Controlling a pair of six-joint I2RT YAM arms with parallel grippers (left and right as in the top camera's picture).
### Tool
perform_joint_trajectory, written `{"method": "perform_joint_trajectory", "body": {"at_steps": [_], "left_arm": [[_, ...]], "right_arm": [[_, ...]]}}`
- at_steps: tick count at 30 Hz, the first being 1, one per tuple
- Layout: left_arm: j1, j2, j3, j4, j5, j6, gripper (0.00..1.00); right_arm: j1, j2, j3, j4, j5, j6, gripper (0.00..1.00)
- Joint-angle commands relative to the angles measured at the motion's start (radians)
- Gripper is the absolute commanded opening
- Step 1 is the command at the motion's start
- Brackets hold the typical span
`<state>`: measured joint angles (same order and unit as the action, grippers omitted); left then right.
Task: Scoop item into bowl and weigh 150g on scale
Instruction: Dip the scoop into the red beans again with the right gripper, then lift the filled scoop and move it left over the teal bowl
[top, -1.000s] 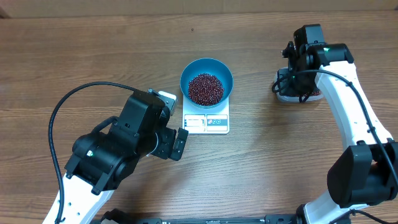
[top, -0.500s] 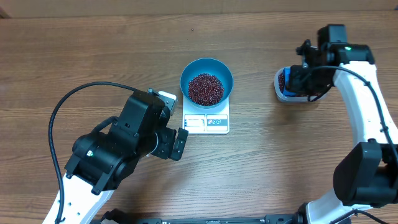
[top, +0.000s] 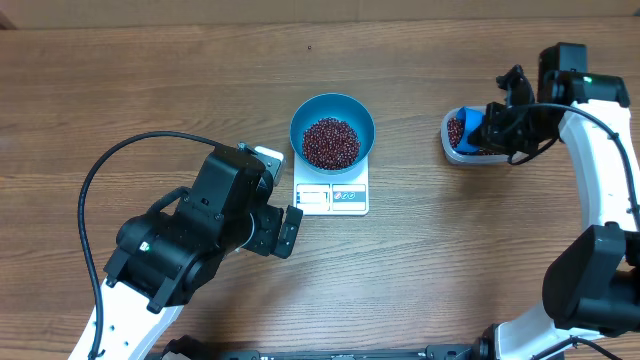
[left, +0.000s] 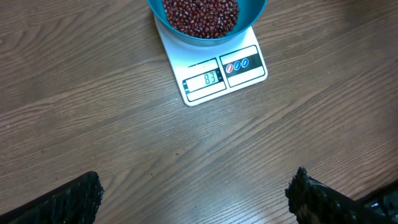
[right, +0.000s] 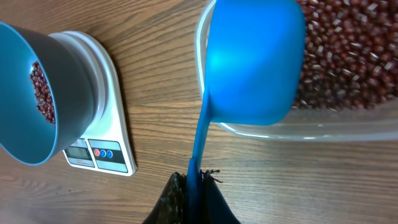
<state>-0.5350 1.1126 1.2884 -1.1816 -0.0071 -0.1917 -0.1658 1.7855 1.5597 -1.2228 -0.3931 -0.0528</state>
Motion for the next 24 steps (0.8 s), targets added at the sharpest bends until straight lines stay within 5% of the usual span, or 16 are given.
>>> {"method": "perform_joint_trajectory", "body": {"at_steps": [1,24], "left_arm": [[0.005,-0.013,0.021,0.003,0.000,-0.014,0.99],[0.005,-0.013,0.021,0.003,0.000,-0.014,0.99]], "right_arm": [[-0.027,0.000,0.026,-0.018,-0.091,-0.008,0.04],[-0.237,0.000,0.025,-0.093,-0.283,-0.111,0.04]]}}
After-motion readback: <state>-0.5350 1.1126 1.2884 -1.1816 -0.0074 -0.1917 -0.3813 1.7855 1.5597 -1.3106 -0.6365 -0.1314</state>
